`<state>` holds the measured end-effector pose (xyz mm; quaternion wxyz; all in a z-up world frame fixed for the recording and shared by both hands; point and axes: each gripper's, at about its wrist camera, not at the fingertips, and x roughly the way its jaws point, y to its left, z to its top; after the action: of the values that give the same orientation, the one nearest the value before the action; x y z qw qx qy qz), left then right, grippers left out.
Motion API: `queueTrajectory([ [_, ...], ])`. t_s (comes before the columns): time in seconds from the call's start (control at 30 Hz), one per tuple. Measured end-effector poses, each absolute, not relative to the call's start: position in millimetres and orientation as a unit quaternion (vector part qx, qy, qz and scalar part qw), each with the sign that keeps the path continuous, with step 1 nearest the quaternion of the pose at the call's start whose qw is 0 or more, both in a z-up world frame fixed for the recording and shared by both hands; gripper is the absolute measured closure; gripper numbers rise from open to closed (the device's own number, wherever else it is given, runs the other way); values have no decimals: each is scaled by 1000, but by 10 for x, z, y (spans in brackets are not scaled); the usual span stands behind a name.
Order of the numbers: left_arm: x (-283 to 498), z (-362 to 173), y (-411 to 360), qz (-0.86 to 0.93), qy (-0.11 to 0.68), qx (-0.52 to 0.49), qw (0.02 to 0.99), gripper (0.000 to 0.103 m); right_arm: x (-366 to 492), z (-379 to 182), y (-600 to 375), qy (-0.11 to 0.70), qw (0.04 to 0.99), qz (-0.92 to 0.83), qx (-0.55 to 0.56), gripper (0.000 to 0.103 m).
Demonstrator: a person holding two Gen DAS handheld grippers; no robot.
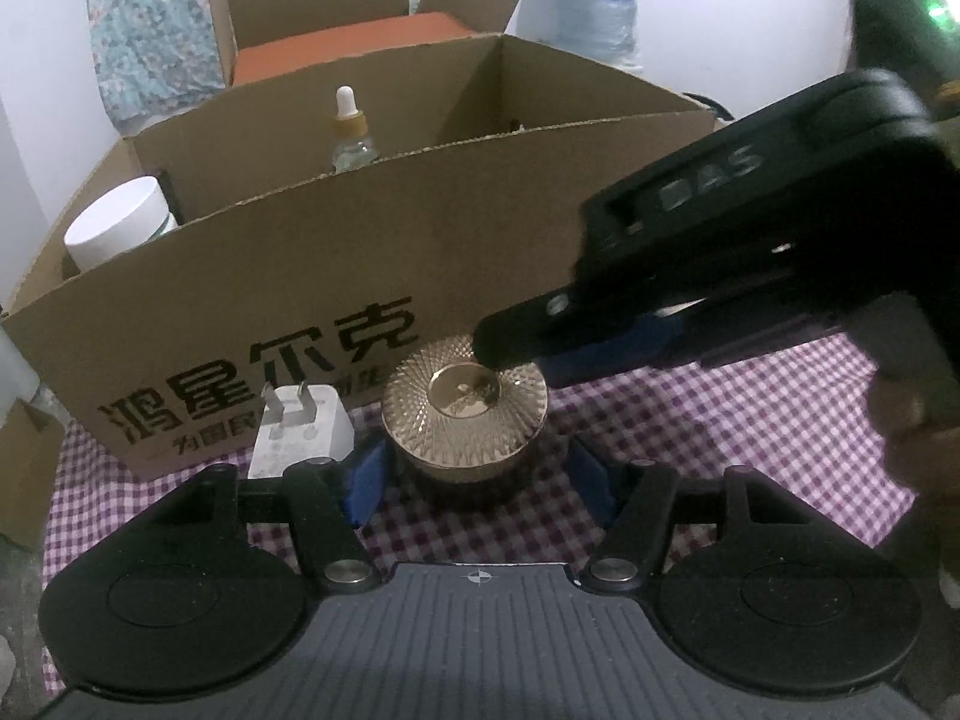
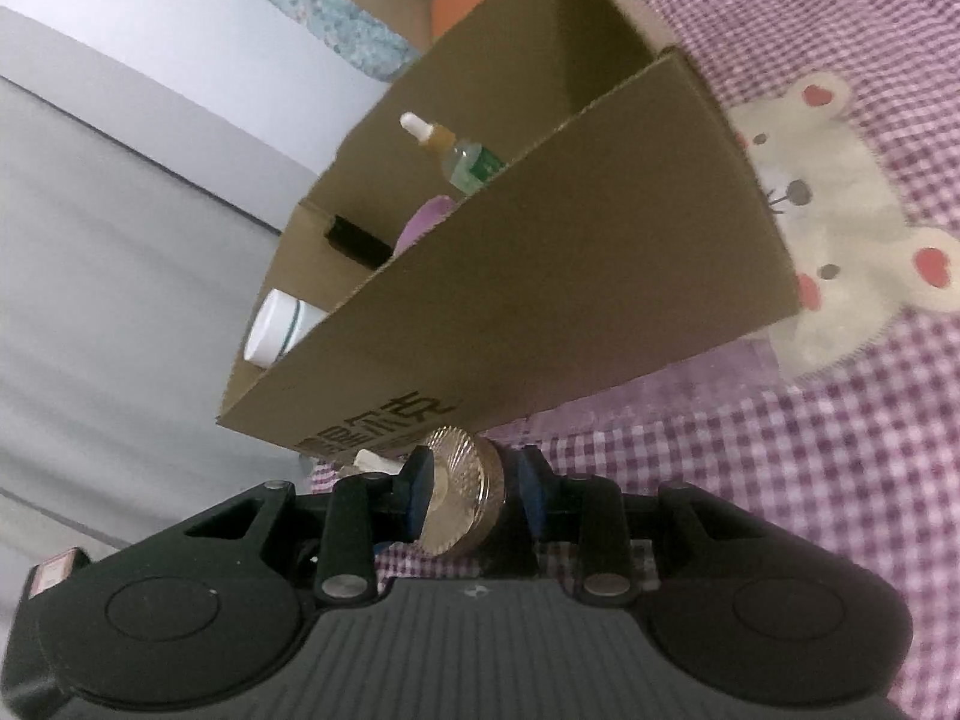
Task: Organize rigid objects
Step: 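Close the right gripper on the gold-lidded jar, then lift the gold jar off the tablecloth with the right gripper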
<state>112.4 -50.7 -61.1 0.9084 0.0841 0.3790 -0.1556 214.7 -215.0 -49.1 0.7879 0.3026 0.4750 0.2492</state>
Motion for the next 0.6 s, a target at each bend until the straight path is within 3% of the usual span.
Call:
queueTrajectory([
  [0.6,1092,-602,-812,-213,386,89,893,39,1875,-506,-2510,485,787,221,311,69],
])
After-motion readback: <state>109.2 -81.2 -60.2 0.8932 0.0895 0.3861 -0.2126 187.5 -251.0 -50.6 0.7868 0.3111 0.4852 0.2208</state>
